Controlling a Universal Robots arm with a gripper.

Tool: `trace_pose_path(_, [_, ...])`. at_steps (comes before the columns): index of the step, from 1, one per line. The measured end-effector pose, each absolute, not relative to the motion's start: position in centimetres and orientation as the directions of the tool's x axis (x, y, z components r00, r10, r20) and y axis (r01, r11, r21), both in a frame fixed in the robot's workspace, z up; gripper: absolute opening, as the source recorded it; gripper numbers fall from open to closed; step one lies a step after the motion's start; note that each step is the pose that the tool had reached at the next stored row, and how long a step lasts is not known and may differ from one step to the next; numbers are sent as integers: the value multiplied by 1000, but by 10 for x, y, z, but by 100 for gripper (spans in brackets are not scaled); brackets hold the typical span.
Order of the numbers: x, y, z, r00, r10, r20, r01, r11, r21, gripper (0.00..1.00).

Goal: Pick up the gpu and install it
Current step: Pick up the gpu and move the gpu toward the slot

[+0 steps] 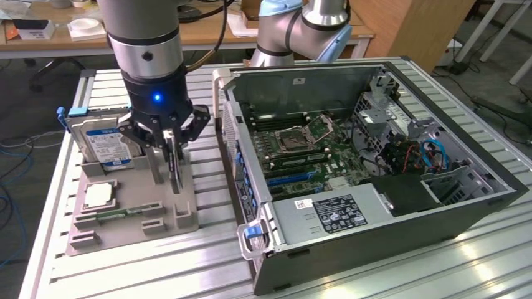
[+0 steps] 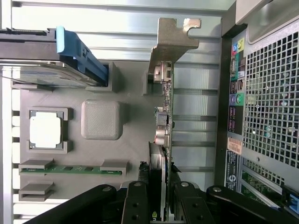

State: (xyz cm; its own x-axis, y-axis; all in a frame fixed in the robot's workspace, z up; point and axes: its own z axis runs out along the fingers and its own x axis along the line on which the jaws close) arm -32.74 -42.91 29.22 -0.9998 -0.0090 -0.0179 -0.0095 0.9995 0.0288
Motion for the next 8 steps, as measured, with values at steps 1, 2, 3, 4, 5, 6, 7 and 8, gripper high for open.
trace_pose_path(1, [-327,-429,292,-1000,-9,-18,-10,1000,29,27])
trace_pose_path(2, [-327,-429,293,-1000,-9,-18,-10,1000,29,27])
trace_pose_path(3, [-327,-429,294,-1000,-9,-18,-9,1000,29,27])
trace_pose_path(4, [-327,-429,295,-1000,-9,-18,-9,1000,29,27])
trace_pose_path(5, [-327,-429,295,-1000,-9,-18,-10,1000,29,27])
trace_pose_path(6, [-327,-429,295,-1000,-9,-18,-9,1000,29,27])
trace_pose_path(7, [-327,-429,295,-1000,-9,-18,-10,1000,29,27])
trace_pose_path(8, [-327,-429,295,-1000,-9,-18,-10,1000,29,27])
